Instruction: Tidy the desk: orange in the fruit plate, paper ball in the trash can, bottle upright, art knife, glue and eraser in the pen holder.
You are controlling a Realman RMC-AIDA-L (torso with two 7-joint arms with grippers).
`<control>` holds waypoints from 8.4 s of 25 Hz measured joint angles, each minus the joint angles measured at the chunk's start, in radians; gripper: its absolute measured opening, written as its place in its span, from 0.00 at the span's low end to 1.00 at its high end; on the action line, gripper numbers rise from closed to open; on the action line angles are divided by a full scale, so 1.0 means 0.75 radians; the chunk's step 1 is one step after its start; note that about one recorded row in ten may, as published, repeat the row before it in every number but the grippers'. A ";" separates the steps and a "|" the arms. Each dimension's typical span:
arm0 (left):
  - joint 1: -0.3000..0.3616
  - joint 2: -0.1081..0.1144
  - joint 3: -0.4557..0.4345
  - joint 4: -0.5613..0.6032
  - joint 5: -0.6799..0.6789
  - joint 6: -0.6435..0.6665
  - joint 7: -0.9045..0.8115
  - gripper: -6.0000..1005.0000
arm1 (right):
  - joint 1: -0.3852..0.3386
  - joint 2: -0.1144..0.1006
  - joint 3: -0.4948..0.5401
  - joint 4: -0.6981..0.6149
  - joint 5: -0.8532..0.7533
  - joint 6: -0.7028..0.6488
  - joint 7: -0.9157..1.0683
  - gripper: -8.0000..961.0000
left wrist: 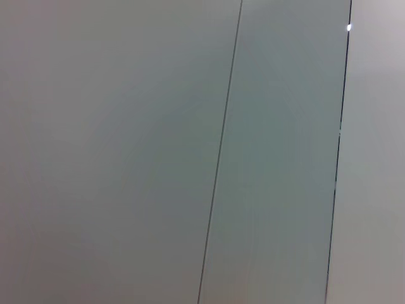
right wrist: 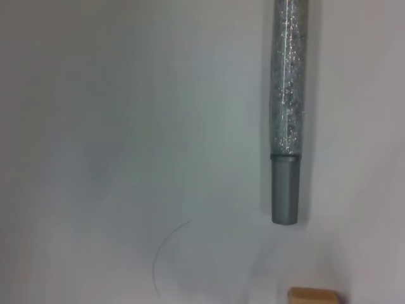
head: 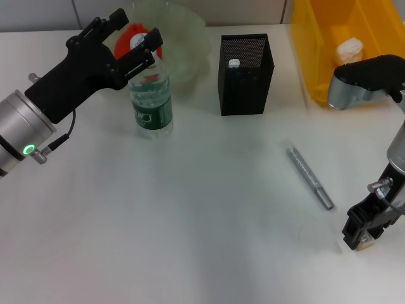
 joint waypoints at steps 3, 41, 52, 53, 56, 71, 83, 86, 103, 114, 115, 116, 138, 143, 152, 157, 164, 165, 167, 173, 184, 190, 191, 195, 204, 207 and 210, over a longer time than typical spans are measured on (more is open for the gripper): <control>0.001 0.000 0.000 0.000 0.000 0.000 0.000 0.81 | 0.000 0.000 0.000 0.002 -0.008 0.000 0.000 0.50; 0.014 -0.002 0.004 0.000 -0.009 0.013 -0.002 0.81 | 0.040 -0.002 0.000 0.080 -0.033 0.053 -0.009 0.40; 0.014 -0.002 0.000 0.000 -0.009 0.014 -0.005 0.81 | 0.037 -0.002 0.066 0.002 -0.015 0.052 -0.062 0.30; 0.014 -0.002 0.000 0.000 -0.009 0.015 -0.005 0.81 | 0.036 -0.002 0.083 -0.010 -0.009 0.048 -0.074 0.29; 0.015 -0.002 0.000 0.000 -0.009 0.016 -0.006 0.81 | 0.029 -0.002 0.104 -0.049 0.002 0.044 -0.088 0.29; 0.010 -0.004 0.000 0.000 -0.009 0.017 0.000 0.81 | 0.092 -0.009 0.339 -0.470 0.096 0.212 -0.207 0.29; 0.006 -0.004 -0.004 0.002 -0.009 0.019 0.004 0.81 | 0.389 -0.097 0.381 -0.089 0.093 0.478 -0.245 0.29; 0.006 -0.004 -0.004 0.005 -0.009 0.019 0.004 0.81 | 0.450 -0.105 0.382 0.038 0.092 0.543 -0.272 0.29; 0.004 -0.003 -0.004 0.010 -0.011 0.021 0.017 0.81 | 0.604 -0.066 0.367 0.423 0.088 0.804 -0.362 0.29; 0.002 -0.002 -0.017 0.002 -0.011 0.017 0.031 0.81 | 0.547 -0.054 0.366 0.246 0.086 0.660 -0.313 0.48; 0.002 -0.002 -0.017 0.002 -0.011 0.013 0.034 0.81 | 0.496 -0.031 0.364 0.086 0.080 0.533 -0.269 0.49; 0.002 -0.002 -0.017 0.002 -0.011 0.013 0.034 0.81 | 0.496 -0.031 0.364 0.086 0.080 0.533 -0.269 0.49; 0.014 -0.001 -0.034 0.000 -0.011 0.015 0.037 0.81 | 0.268 0.008 -0.004 0.082 0.032 0.292 -0.076 0.48; 0.016 0.000 -0.035 0.000 -0.011 0.016 0.037 0.81 | 0.267 0.009 -0.023 0.161 0.031 0.316 -0.073 0.48; 0.010 0.000 -0.035 0.000 -0.006 0.011 0.037 0.81 | 0.275 0.010 -0.054 0.203 0.016 0.346 -0.040 0.48; 0.007 0.000 -0.035 0.000 -0.004 0.009 0.037 0.81 | 0.284 0.010 -0.055 0.243 0.015 0.372 -0.039 0.48; 0.012 0.000 -0.035 0.000 -0.006 0.009 0.037 0.81 | 0.296 0.007 -0.055 0.311 0.003 0.419 -0.038 0.48; 0.013 0.000 -0.035 0.000 -0.006 0.009 0.037 0.81 | 0.296 0.007 -0.055 0.324 0.003 0.434 -0.038 0.48; 0.013 0.000 -0.035 0.000 -0.006 0.010 0.037 0.81 | 0.296 0.006 -0.055 0.328 0.003 0.439 -0.038 0.48; 0.015 0.000 -0.035 0.000 -0.003 0.016 0.037 0.81 | 0.295 0.006 -0.055 0.347 0.003 0.450 -0.037 0.48; 0.016 0.000 -0.028 0.000 -0.003 0.019 0.036 0.81 | 0.283 0.006 -0.043 0.368 0.006 0.458 -0.037 0.36; 0.016 0.000 -0.025 0.000 -0.009 0.020 0.035 0.81 | 0.283 0.006 -0.041 0.369 0.008 0.464 -0.037 0.36; 0.016 0.000 -0.025 0.000 -0.009 0.020 0.035 0.81 | 0.283 0.006 -0.041 0.369 0.008 0.464 -0.037 0.36; 0.016 0.000 -0.025 0.000 -0.009 0.020 0.034 0.81 | 0.283 0.006 -0.041 0.369 0.009 0.465 -0.037 0.35; 0.015 0.000 -0.028 0.000 -0.009 0.023 0.031 0.81 | 0.283 0.003 -0.041 0.374 0.011 0.458 -0.040 0.29; 0.014 -0.002 -0.027 0.000 -0.009 0.023 0.031 0.81 | 0.283 0.002 -0.041 0.375 0.012 0.456 -0.044 0.24; 0.014 -0.002 -0.028 0.000 -0.009 0.025 0.028 0.81 | 0.283 0.002 -0.041 0.375 0.012 0.455 -0.046 0.21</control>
